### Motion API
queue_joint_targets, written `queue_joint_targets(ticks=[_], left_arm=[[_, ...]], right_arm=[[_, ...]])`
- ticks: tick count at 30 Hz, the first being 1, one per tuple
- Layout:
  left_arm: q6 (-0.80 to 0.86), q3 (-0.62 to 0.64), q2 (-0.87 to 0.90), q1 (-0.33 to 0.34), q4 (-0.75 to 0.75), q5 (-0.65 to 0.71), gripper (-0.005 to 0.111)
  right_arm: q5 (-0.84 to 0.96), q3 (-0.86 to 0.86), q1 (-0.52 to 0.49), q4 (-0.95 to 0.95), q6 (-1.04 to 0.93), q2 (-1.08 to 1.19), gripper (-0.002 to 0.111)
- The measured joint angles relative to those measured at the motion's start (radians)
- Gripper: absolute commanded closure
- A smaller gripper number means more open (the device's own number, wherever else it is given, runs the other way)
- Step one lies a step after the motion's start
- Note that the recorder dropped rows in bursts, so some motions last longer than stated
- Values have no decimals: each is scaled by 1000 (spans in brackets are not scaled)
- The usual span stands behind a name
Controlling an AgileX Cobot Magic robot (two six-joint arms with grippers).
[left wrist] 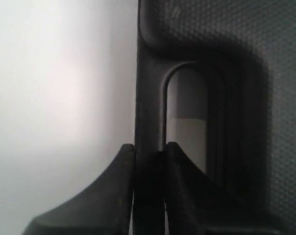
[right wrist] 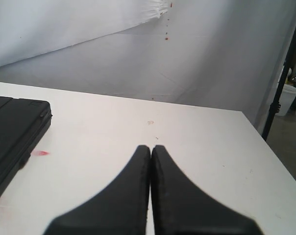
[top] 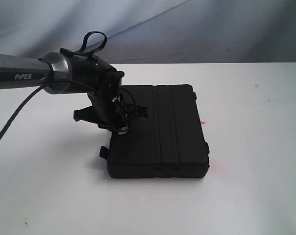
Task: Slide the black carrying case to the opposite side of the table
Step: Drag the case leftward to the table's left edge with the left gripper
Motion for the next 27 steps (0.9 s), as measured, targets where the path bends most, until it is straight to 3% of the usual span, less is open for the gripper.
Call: queue_joint_targets(ticks=[20,27], left_arm=[[102,-2,2,6,116,59,107],[147,97,-57,68,83,-27,107]], right_arm=[[0,0,0,0,0,0,108],[0,0,0,0,0,0,108]])
